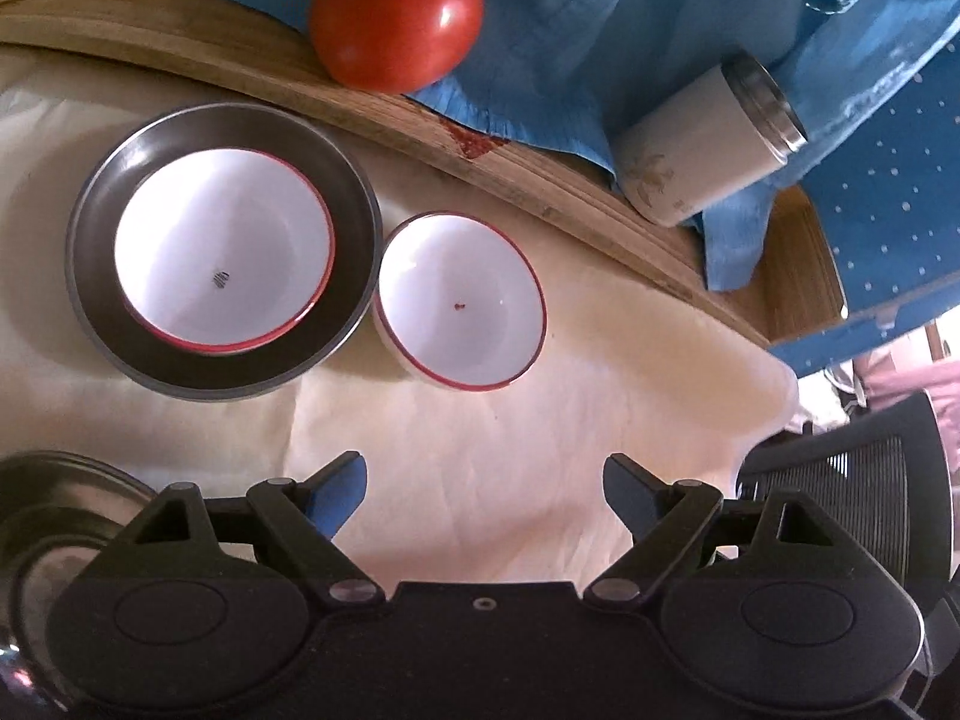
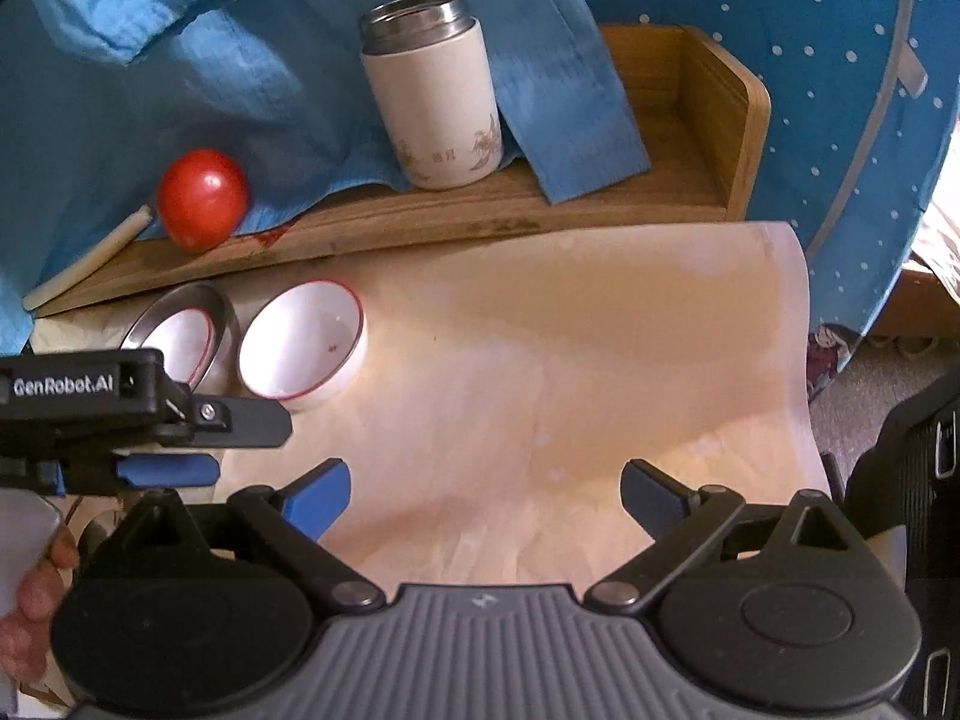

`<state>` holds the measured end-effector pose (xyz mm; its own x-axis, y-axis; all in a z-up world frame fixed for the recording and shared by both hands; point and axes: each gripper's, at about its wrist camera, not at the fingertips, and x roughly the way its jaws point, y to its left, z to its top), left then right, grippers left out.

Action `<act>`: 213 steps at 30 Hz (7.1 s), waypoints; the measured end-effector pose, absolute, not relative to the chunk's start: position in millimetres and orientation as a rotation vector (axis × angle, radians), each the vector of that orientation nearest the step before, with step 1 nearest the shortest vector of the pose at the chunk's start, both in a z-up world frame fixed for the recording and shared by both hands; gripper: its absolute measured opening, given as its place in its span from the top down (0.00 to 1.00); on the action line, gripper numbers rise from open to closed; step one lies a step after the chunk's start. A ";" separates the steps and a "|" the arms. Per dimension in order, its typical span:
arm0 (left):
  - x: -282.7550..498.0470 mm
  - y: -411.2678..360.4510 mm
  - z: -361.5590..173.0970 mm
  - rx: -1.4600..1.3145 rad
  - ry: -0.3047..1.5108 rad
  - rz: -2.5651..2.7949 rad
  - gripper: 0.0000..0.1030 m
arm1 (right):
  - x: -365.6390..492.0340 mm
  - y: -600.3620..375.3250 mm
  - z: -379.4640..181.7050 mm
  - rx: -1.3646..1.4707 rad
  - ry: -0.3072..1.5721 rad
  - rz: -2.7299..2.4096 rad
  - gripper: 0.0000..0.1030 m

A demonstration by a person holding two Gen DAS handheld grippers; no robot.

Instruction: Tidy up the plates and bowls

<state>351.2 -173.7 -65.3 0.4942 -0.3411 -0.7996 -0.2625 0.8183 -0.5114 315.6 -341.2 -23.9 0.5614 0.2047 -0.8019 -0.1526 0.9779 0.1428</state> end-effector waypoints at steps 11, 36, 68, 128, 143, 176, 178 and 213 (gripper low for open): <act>361.2 -169.6 -73.9 -0.737 1.018 0.061 0.15 | 350.8 -341.6 -26.0 0.016 0.943 0.273 0.04; 360.9 -152.7 -89.7 -0.885 0.933 0.222 0.60 | 404.9 -303.9 -39.2 -0.025 0.976 0.429 0.20; 360.6 -142.0 -100.8 -0.949 0.921 0.250 0.83 | 433.6 -269.4 -63.0 0.015 1.058 0.483 0.87; 335.3 -157.8 -66.5 -0.599 1.031 -0.122 0.93 | 314.0 -302.2 -33.9 0.232 1.005 0.206 0.90; 325.1 -99.7 -33.5 -0.614 0.912 -0.082 0.93 | 323.4 -240.4 -2.3 0.163 0.945 0.283 0.90; 319.5 -31.9 -32.2 -0.677 0.873 0.090 0.93 | 358.8 -167.7 -4.7 0.082 0.983 0.439 0.89; 320.2 -31.8 -34.1 -0.678 0.879 0.094 0.93 | 359.7 -167.3 -5.9 0.082 0.988 0.439 0.89; 329.2 -35.9 -49.8 -0.679 0.951 0.121 0.93 | 370.1 -166.9 -16.2 0.109 1.057 0.418 0.88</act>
